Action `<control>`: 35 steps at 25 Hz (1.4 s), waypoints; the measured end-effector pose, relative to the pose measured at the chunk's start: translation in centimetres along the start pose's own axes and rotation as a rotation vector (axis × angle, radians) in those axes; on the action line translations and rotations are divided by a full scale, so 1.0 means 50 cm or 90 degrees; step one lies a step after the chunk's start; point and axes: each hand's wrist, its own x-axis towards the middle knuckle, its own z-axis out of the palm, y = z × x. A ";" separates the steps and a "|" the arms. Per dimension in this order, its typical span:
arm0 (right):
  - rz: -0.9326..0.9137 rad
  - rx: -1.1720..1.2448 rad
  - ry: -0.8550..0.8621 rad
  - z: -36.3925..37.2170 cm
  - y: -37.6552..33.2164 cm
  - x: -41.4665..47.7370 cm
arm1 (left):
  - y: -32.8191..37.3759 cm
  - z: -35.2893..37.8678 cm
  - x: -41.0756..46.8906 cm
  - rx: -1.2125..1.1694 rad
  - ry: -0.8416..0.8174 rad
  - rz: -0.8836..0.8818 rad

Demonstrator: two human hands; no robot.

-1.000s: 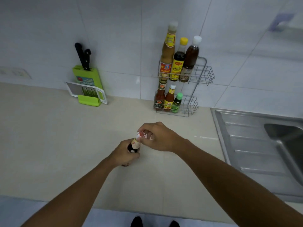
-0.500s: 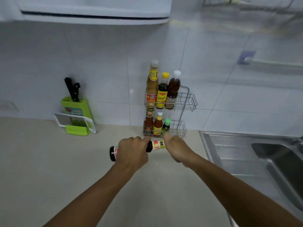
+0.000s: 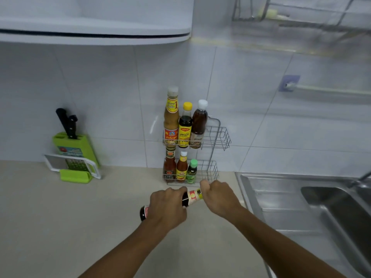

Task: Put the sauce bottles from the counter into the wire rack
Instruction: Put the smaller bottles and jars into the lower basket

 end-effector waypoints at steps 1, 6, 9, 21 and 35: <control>0.045 0.086 0.012 0.006 0.015 0.006 | 0.004 0.007 0.007 0.048 0.018 0.015; 0.103 0.377 -0.120 -0.012 0.023 0.020 | -0.005 0.020 0.061 -0.392 -0.170 -0.102; -0.012 0.352 -0.135 -0.017 0.041 0.035 | 0.006 0.024 0.109 -0.528 -0.220 -0.026; 0.063 0.183 0.268 -0.078 0.186 0.237 | -0.148 0.146 0.251 -0.631 0.114 -0.332; 0.059 0.130 0.084 0.002 0.246 0.369 | -0.176 0.212 0.304 -0.656 -0.048 -0.374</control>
